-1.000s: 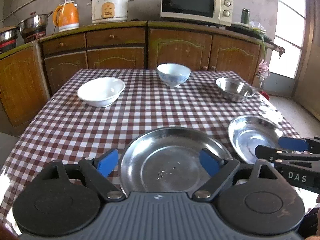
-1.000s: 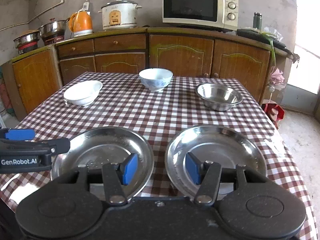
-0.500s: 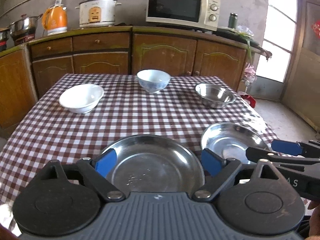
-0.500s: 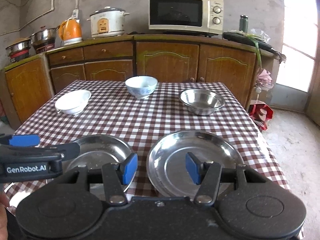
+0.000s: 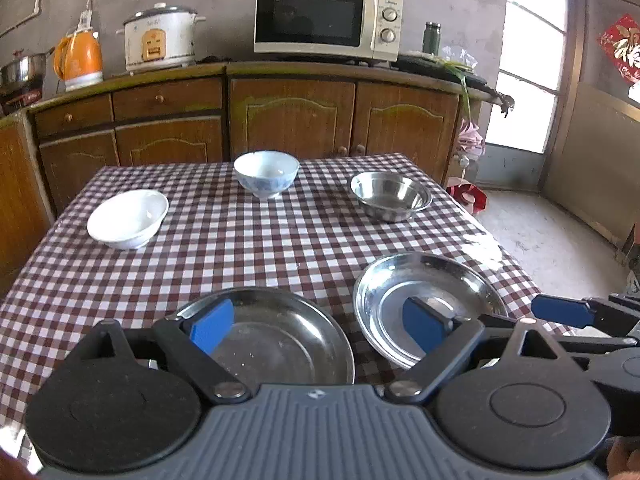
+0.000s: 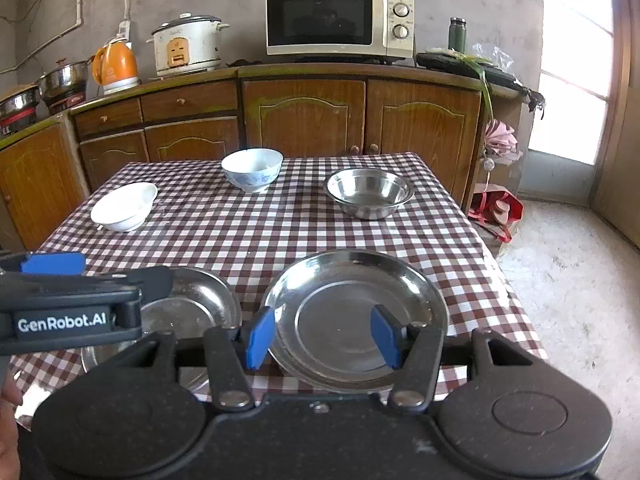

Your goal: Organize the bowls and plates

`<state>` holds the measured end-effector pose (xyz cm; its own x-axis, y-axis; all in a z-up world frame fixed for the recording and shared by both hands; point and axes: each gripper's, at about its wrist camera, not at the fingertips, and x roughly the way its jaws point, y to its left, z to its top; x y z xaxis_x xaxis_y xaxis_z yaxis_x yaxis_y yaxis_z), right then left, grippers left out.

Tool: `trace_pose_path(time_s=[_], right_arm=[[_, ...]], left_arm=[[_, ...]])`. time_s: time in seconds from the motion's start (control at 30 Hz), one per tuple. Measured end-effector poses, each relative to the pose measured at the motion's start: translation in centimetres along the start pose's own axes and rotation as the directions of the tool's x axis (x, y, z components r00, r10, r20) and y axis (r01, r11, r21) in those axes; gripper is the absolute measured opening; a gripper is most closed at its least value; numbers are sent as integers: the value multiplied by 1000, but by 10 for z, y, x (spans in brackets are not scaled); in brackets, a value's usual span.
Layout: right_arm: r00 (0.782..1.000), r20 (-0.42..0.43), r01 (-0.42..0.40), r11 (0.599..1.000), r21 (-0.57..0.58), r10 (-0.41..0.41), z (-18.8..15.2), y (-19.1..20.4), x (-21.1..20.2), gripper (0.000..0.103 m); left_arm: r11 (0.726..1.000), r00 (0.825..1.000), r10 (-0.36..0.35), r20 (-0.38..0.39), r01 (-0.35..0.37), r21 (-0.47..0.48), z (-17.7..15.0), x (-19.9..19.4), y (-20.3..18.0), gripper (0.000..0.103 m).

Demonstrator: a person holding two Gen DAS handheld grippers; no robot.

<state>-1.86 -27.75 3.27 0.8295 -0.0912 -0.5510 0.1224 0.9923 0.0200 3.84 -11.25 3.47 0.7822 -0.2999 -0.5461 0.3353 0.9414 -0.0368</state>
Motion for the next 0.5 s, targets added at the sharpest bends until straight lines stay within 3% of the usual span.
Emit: trace_pose_path(time_s=[0.5], right_arm=[[1000, 7, 27, 1000, 13, -27, 4, -13, -2, 66]], left_arm=[[1000, 1000, -9, 6, 9, 5, 3, 1, -3, 95]])
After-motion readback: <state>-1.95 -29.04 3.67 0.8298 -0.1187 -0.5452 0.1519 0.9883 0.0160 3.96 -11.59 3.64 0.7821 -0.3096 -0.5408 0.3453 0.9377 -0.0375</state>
